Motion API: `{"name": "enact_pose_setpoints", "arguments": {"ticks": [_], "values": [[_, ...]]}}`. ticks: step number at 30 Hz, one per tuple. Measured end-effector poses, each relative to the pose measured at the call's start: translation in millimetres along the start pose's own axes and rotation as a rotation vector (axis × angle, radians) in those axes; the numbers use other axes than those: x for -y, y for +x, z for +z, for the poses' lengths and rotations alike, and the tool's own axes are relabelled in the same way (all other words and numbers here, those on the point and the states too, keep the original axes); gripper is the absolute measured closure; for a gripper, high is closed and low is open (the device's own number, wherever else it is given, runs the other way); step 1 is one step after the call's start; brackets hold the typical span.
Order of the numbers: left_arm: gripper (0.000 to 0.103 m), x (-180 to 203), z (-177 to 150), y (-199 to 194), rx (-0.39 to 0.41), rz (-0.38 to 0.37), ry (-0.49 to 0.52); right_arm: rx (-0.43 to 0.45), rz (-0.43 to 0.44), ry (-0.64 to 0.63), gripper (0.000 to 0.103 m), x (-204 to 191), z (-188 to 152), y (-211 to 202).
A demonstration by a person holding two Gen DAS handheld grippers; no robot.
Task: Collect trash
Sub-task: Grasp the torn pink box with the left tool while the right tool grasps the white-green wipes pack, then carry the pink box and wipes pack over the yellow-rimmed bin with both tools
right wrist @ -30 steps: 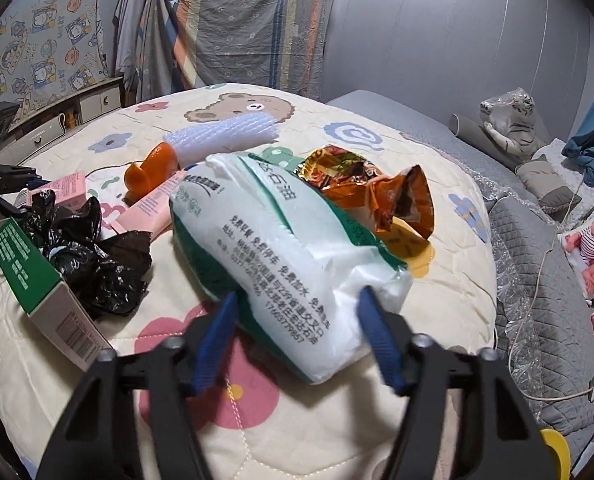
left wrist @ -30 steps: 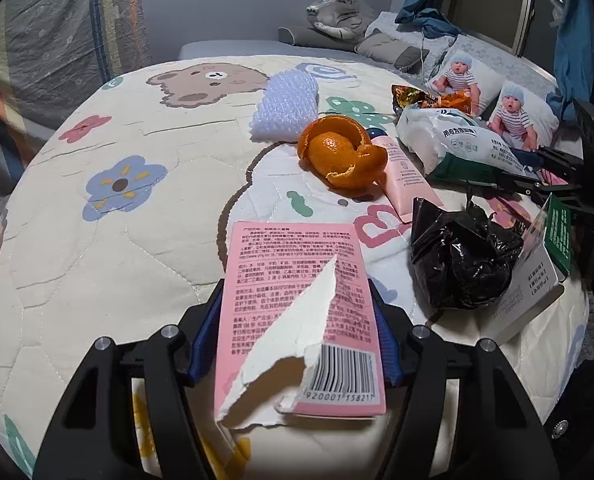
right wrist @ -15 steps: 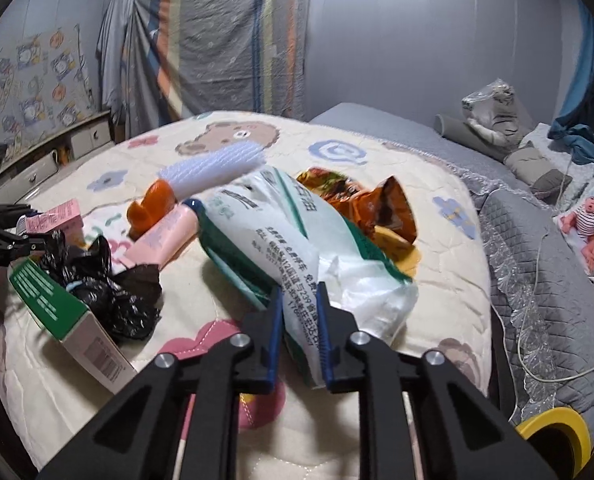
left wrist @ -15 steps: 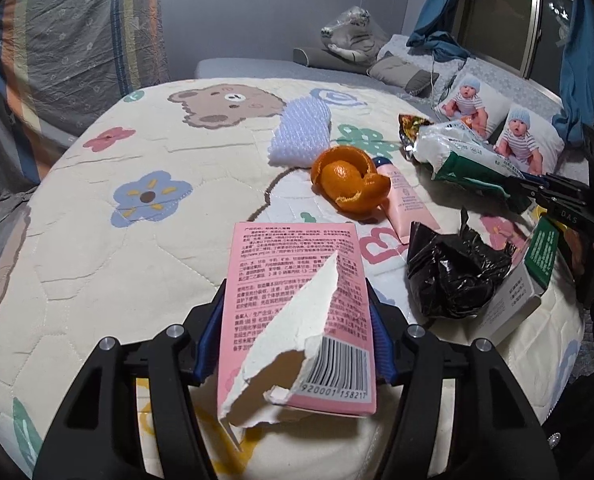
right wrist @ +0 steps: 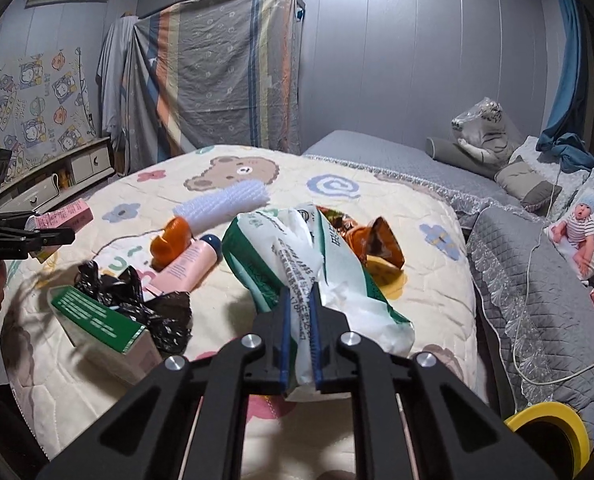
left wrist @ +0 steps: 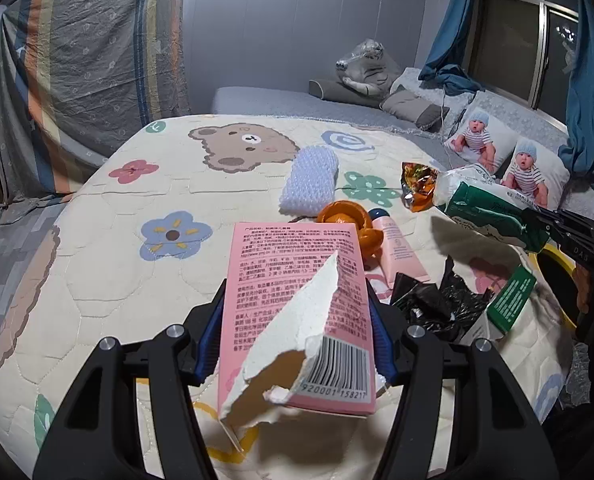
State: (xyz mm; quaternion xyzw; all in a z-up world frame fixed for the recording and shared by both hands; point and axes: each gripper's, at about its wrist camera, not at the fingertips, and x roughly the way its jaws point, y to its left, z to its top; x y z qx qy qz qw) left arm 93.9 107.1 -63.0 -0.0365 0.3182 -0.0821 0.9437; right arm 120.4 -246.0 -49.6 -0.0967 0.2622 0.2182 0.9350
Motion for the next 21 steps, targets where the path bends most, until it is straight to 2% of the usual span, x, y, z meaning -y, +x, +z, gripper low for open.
{"name": "enact_pose_setpoints", "arguments": {"ticks": [17,21], "values": [[0.046,16,20,-11,0.049,0.021,-0.013,0.026,-0.019,-0.008,0.096,-3,4,-14],[0.046,28,29,-10,0.066,0.002,0.005,0.036,-0.028,-0.006,0.096,-2,6,-18]]}}
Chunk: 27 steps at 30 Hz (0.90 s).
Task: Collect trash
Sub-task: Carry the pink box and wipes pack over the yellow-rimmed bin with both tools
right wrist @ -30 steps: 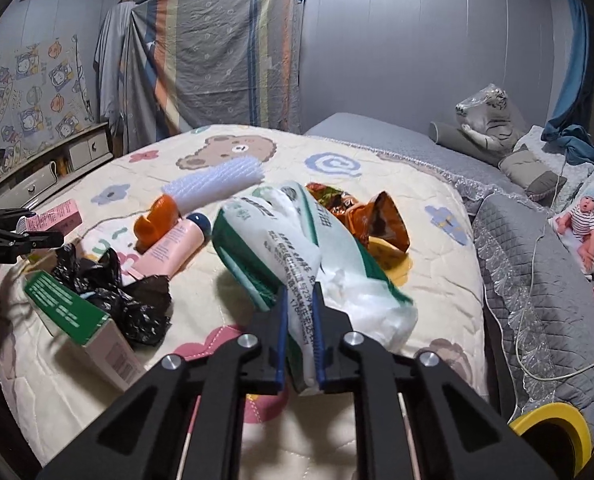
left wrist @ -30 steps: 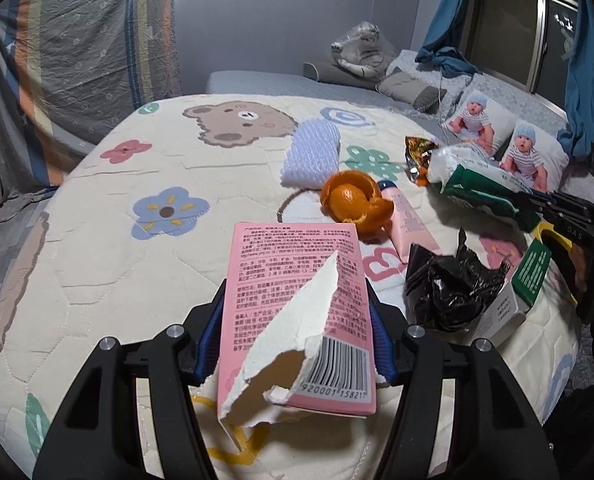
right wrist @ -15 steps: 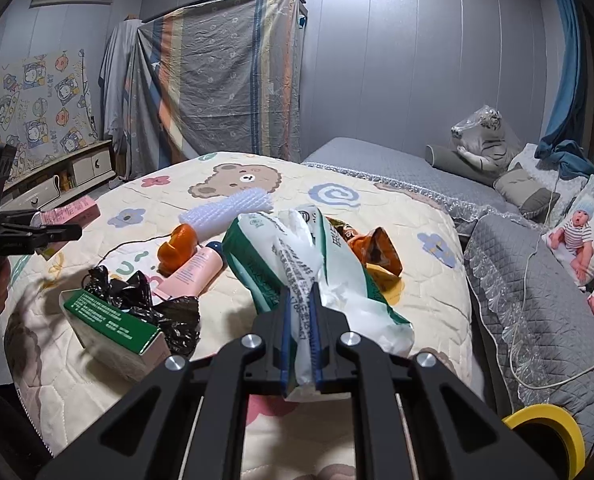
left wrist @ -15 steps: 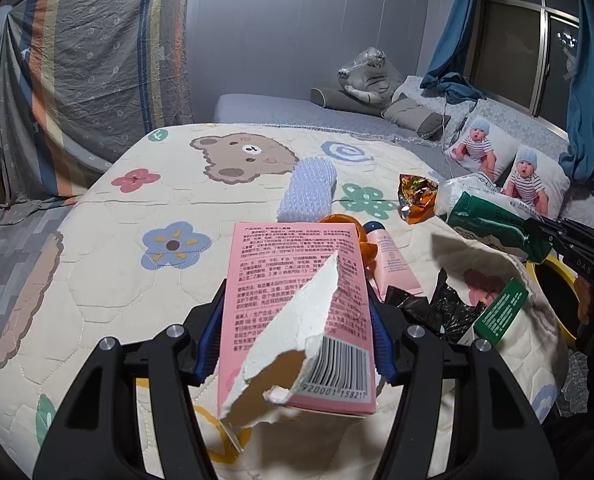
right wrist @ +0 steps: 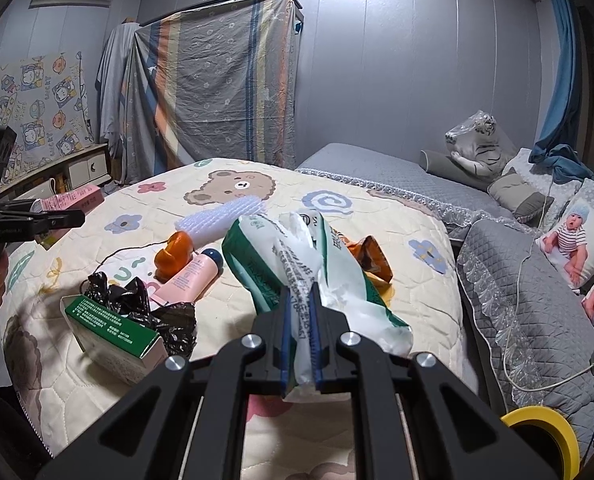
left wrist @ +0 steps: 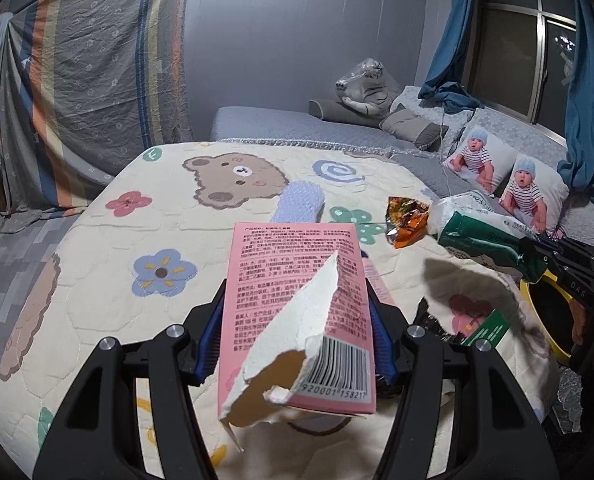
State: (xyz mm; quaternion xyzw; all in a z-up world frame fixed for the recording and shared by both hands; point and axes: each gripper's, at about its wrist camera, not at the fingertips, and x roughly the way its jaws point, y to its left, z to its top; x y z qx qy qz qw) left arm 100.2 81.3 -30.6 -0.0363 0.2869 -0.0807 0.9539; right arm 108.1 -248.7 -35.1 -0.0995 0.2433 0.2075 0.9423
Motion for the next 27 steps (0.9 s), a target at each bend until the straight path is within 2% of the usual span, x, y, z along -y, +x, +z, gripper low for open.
{"name": "enact_pose_setpoints", "arguments": {"ticks": [10,27], "values": [[0.046,45,25,9,0.030,-0.074,0.056,0.021,-0.042,-0.001,0.096,8,-1,-11],[0.046,137,55,19,0.069,-0.231,0.166,0.040,-0.141,0.057,0.096,48,-13,-34]]}}
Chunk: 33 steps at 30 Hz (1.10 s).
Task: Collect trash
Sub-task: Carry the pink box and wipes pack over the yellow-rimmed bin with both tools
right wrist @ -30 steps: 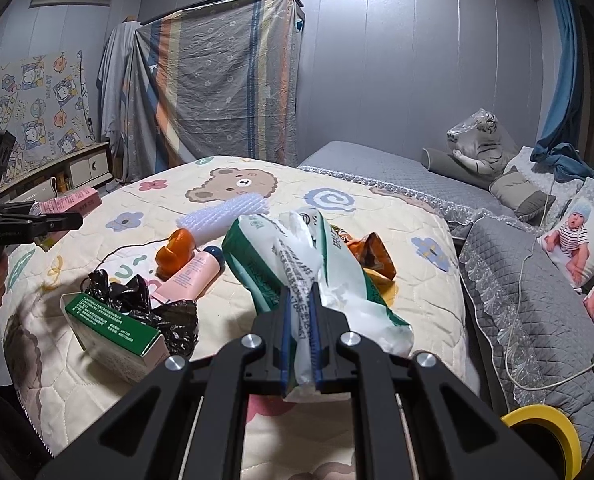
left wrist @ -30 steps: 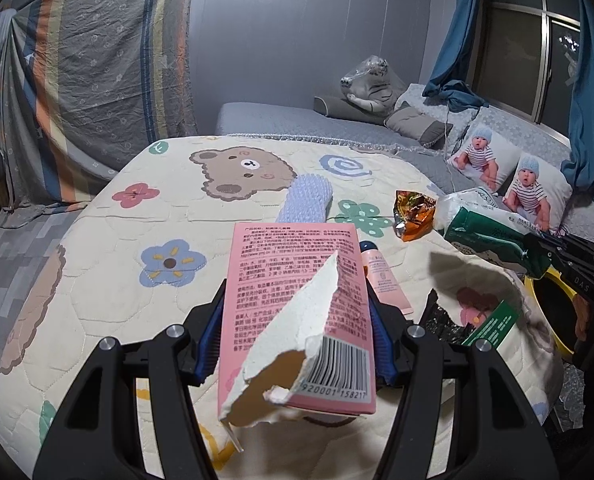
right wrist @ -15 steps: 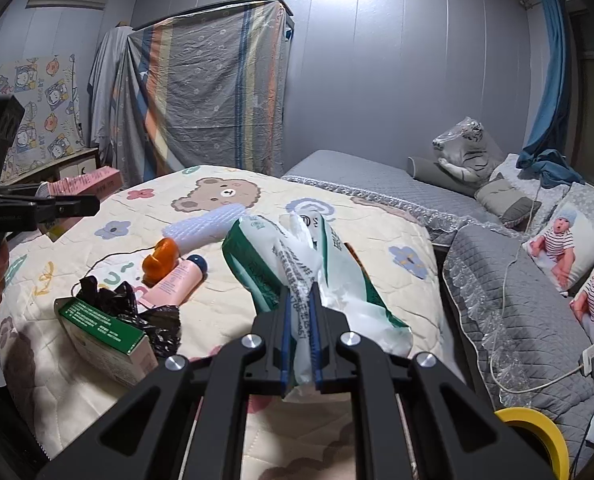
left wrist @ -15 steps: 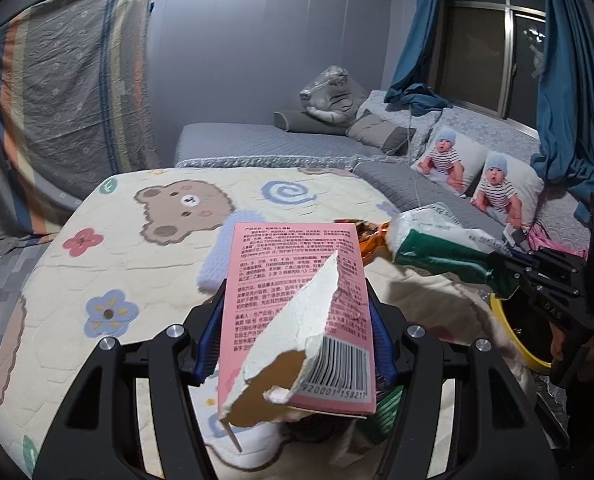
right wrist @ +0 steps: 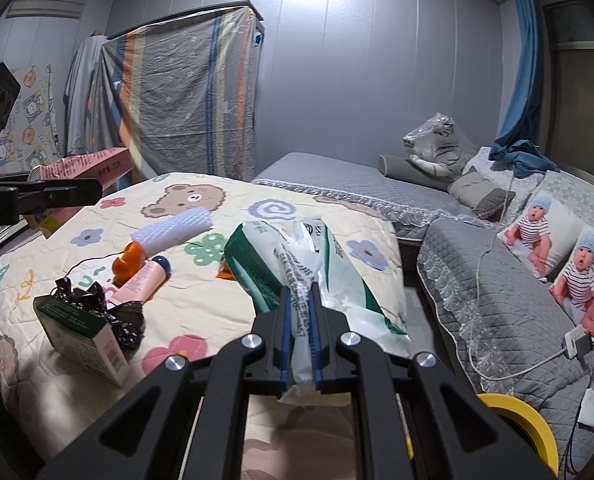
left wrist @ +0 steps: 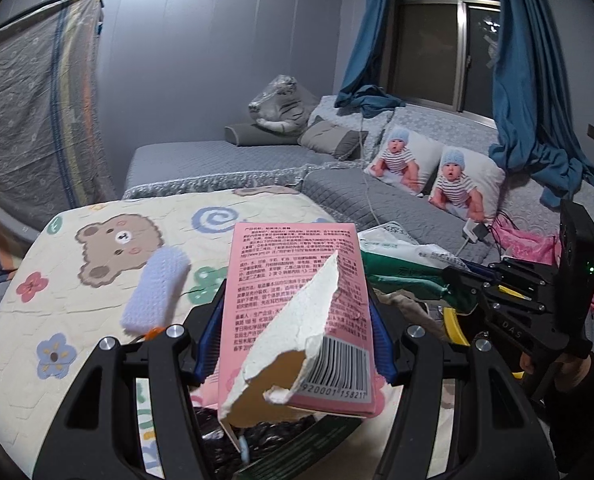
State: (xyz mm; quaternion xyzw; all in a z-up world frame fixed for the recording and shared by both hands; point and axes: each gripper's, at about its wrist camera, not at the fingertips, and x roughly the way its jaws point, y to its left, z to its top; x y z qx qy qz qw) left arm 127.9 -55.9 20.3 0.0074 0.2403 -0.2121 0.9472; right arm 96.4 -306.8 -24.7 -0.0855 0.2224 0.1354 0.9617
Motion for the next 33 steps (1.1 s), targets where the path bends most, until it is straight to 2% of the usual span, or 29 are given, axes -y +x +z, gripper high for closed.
{"name": "enact_pose_setpoints", "arguments": {"ticks": [19,33], "values": [[0.046,71,13,33,-0.028,-0.133,0.088,0.022,-0.125,0.066,0.096,53,-18,-33],[0.046,125,16,54,-0.047,-0.217,0.146,0.007,-0.224,0.127,0.096,93,-46,-51]]}}
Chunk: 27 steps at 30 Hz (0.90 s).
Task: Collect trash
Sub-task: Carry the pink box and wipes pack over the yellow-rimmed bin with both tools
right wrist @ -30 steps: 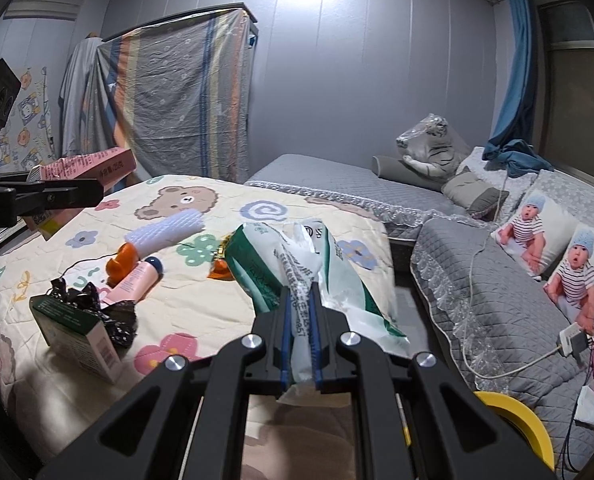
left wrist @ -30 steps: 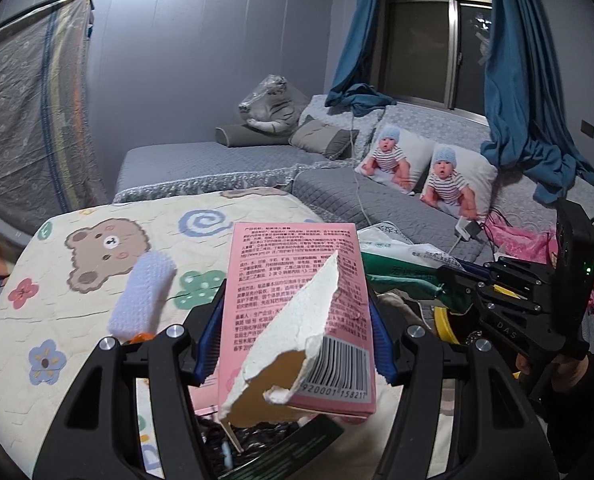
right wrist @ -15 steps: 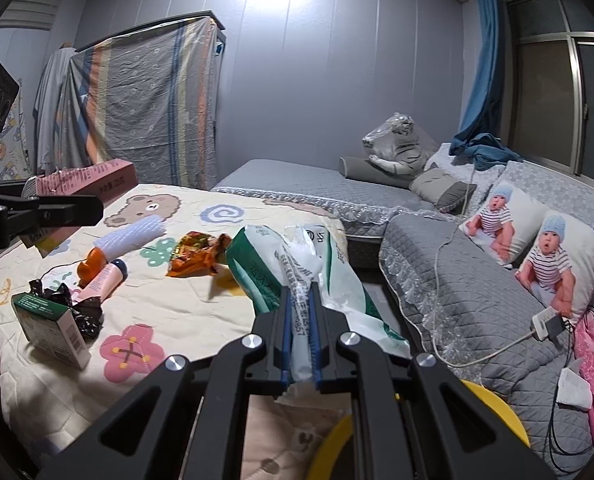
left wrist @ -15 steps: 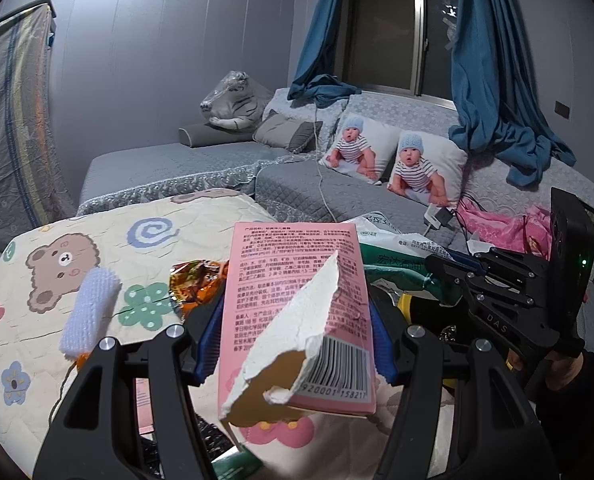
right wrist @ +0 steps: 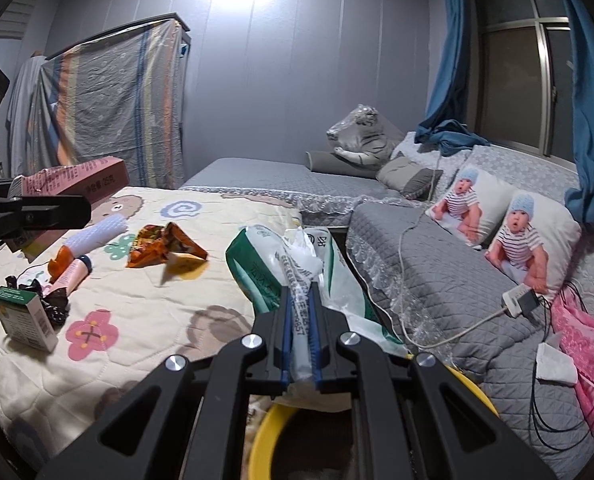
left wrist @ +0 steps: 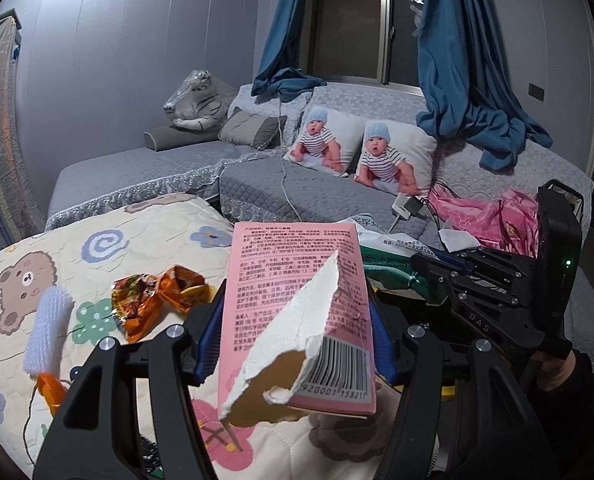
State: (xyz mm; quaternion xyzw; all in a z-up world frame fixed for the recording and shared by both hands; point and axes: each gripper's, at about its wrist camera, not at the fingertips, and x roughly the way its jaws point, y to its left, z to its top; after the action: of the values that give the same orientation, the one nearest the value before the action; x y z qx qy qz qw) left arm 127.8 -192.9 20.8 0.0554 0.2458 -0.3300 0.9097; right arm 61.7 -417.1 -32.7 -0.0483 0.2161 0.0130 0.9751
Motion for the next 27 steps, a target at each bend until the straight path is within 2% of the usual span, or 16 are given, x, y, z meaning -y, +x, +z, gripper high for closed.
{"name": "enact_pose_setpoints", "arguments": {"ticks": [15,27], "values": [[0.046,57,11,39,-0.023,-0.117,0.070,-0.027,-0.109,0.073,0.096,49,-28,-9],[0.046,90,12,76,-0.061,-0.184,0.069,-0.068,-0.179,0.104,0.096,76,-52,-11]]}}
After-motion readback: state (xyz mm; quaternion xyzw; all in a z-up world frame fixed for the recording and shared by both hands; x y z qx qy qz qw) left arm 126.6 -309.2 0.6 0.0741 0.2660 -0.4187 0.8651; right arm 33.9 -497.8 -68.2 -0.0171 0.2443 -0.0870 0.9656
